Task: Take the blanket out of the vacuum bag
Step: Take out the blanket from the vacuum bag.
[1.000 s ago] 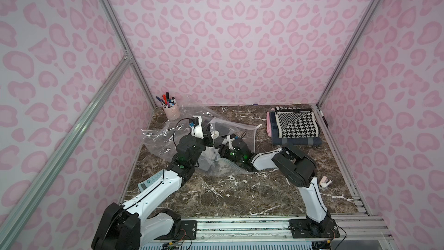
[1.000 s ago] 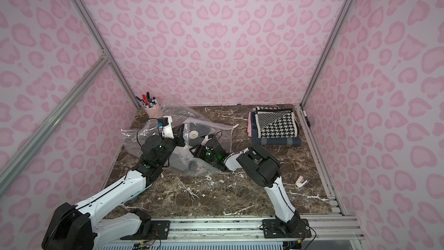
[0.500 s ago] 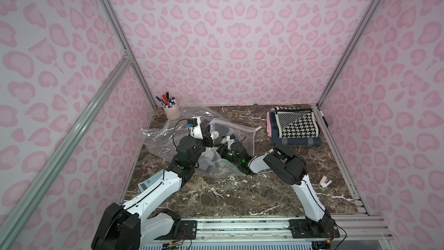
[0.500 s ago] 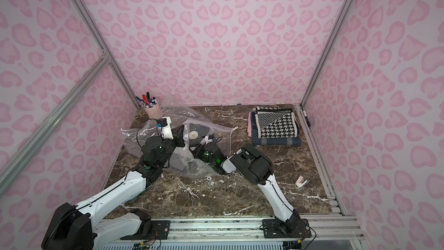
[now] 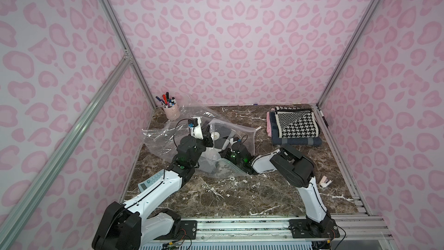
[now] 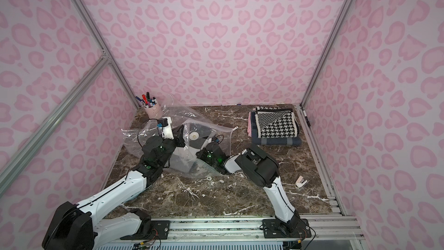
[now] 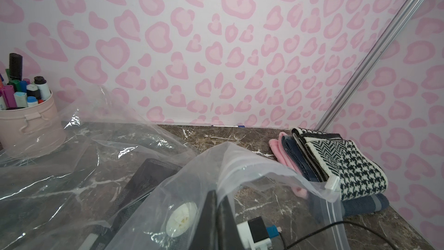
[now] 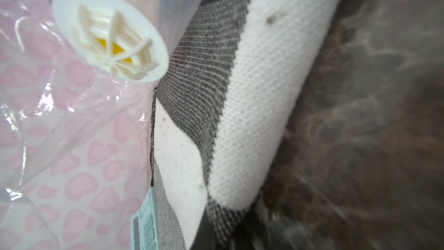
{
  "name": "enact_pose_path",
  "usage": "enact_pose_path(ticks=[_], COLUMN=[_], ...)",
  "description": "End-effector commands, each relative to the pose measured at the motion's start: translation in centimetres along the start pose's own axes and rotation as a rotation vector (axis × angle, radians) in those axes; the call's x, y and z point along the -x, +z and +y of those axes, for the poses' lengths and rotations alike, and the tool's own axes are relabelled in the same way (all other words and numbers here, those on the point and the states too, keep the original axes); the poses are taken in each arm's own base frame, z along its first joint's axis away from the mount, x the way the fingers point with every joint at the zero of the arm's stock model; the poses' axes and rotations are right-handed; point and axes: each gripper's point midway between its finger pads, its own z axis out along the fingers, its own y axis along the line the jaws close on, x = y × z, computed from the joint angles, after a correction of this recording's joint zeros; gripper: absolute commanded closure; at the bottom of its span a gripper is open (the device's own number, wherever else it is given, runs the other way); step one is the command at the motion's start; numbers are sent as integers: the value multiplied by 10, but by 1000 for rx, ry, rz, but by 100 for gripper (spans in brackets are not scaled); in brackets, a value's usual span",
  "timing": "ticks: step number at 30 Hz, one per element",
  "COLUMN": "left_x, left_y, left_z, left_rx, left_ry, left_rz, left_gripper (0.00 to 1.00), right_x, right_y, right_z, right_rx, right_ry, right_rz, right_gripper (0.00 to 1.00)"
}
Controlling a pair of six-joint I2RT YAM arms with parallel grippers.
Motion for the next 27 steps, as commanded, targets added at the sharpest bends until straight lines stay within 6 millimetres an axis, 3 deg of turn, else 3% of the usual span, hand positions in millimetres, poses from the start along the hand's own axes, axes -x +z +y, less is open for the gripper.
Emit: enact_pose_path(ticks=[1, 9, 17, 27], left_x=[8, -9, -25, -35], left_y=[1, -4, -10, -15], left_z=[0, 16, 25, 32], left_rx=[5, 70, 97, 119], left_ry=[28, 45, 42, 43], left_rz=[-33, -2, 28, 44], left_gripper=[96, 96, 96, 96], right_x=[-1, 0, -6, -9], right_y=[-10, -24, -41, -58], right_z=[-5, 27, 32, 86], right_rx=[-65, -27, -6, 105], right_ry=[-79, -186, -208, -255], right_rz=[-1, -1, 5, 18], right_gripper=[100, 100, 100, 100])
